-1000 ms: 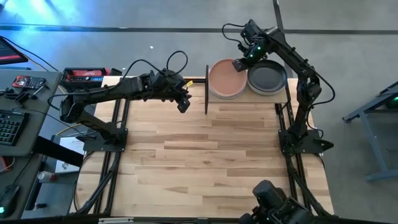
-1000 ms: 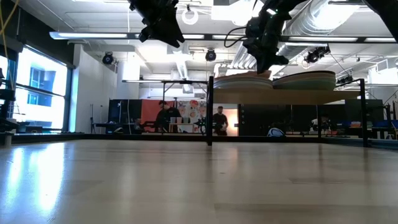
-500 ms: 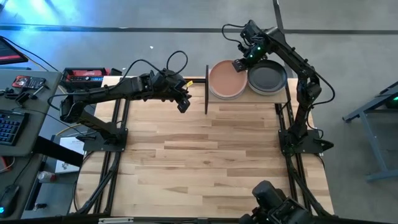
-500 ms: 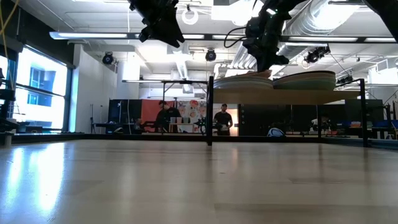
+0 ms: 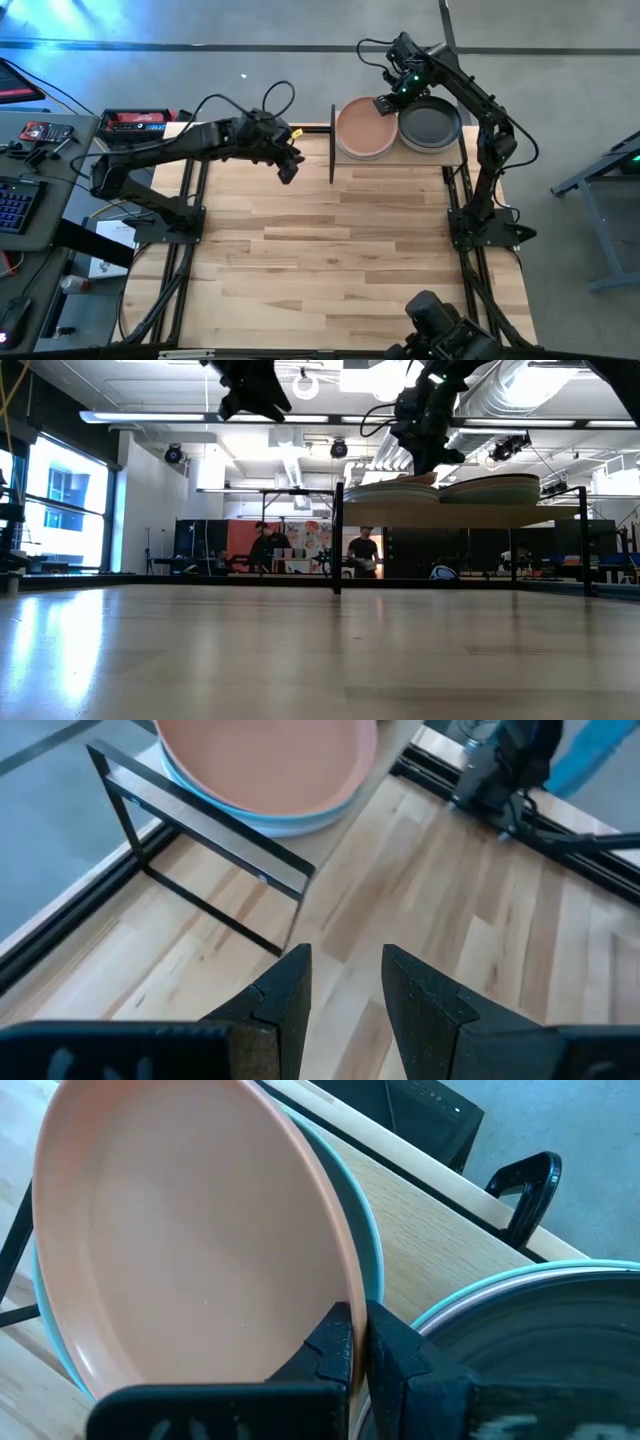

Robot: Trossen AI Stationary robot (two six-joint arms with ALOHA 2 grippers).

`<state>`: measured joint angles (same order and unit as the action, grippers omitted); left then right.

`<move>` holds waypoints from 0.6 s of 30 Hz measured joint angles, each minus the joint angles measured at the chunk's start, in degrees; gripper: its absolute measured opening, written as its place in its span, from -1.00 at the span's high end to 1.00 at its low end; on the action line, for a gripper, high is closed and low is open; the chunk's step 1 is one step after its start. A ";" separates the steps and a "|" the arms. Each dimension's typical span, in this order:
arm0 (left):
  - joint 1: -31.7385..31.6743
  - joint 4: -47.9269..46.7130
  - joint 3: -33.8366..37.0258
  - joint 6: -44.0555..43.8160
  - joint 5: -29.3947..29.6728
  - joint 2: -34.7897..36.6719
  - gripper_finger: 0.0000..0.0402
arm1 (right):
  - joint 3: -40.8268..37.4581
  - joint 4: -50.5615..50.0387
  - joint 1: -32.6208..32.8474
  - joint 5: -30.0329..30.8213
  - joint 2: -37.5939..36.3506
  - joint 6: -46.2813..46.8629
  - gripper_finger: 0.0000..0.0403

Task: Place and stack plates onto a shelf
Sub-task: Stack the light orange plate on top of the blue plate on the shelf

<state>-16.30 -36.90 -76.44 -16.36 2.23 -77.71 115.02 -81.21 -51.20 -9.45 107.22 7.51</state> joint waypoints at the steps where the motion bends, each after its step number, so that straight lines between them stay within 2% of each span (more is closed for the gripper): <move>1: 0.26 -0.42 0.00 0.02 -0.23 0.30 0.44 | 0.00 0.00 0.00 0.02 0.00 0.00 1.00; 4: 0.96 -1.70 1.03 0.71 -0.21 1.99 0.44 | 0.00 0.00 0.00 0.02 0.00 0.00 1.00; 8: 2.19 0.07 7.31 -0.04 -0.19 6.14 0.44 | 0.00 0.00 0.00 0.02 0.00 0.00 1.00; 18: 5.71 15.24 24.87 -1.47 -2.92 18.48 0.44 | 0.00 0.04 0.00 0.09 0.00 -0.36 1.00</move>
<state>-10.59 -21.66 -51.57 -17.83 -0.69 -59.23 115.02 -81.17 -51.20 -9.37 107.22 7.15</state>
